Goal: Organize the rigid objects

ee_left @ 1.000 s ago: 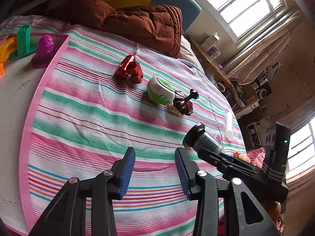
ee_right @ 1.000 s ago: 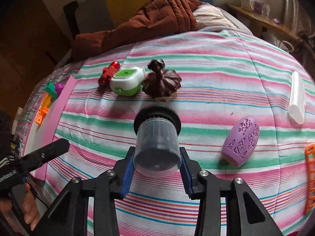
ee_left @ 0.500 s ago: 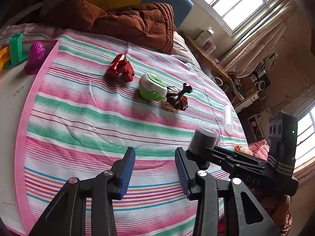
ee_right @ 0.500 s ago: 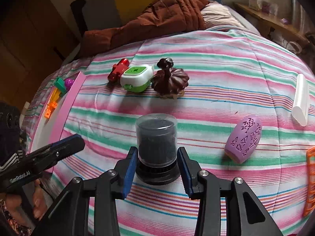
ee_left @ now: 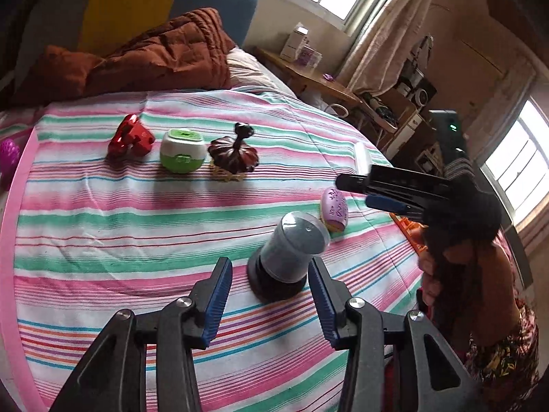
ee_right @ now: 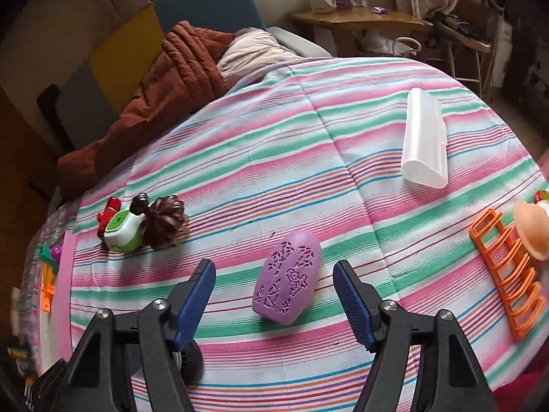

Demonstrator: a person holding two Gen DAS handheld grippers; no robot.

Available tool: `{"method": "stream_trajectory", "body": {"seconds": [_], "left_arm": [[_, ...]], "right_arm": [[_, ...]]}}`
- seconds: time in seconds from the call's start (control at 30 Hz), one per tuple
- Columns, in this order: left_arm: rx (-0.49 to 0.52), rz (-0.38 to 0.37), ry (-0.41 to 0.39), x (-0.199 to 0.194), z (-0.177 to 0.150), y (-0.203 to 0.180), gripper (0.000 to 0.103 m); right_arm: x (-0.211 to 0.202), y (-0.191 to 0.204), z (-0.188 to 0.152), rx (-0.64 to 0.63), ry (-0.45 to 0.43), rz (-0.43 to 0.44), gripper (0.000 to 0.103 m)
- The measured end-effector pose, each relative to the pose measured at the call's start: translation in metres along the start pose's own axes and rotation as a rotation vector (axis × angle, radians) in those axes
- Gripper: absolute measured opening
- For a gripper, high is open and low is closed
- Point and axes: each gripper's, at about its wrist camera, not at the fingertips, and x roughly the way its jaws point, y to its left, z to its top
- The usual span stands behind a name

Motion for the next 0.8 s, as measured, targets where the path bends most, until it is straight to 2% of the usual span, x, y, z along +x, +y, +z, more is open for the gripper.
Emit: {"method": "stream_trajectory", "body": {"seconds": [0.1, 0.27, 0.5, 0.63, 0.67, 0.7, 0.73, 0.8], "left_arm": [[0.081, 0.000, -0.001, 0.001, -0.002, -0.018, 0.047], [0.158, 0.016, 0.021, 0.014, -0.002, -0.032, 0.055], [0.169, 0.051, 0.074, 0.044, 0.007, -0.032, 0.057], [0.161, 0.068, 0.061, 0.049, 0.012, -0.032, 0.057], [0.158, 0.073, 0.053, 0.050, 0.014, -0.031, 0.056], [0.156, 0.073, 0.037, 0.048, 0.014, -0.028, 0.047], [0.151, 0.079, 0.031, 0.048, 0.015, -0.027, 0.044], [0.141, 0.062, 0.022, 0.043, 0.015, -0.023, 0.044]], "right_arm": [[0.018, -0.005, 0.002, 0.001, 0.028, -0.040, 0.072], [0.038, -0.005, -0.004, -0.017, 0.089, -0.066, 0.045], [0.032, -0.002, -0.010, -0.040, 0.129, -0.055, 0.045], [0.032, -0.001, -0.011, -0.050, 0.134, -0.059, 0.045], [0.032, -0.001, -0.011, -0.051, 0.133, -0.059, 0.045], [0.031, -0.001, -0.012, -0.056, 0.133, -0.061, 0.045], [0.031, 0.000, -0.012, -0.060, 0.132, -0.063, 0.045], [0.030, 0.001, -0.012, -0.072, 0.128, -0.065, 0.045]]}}
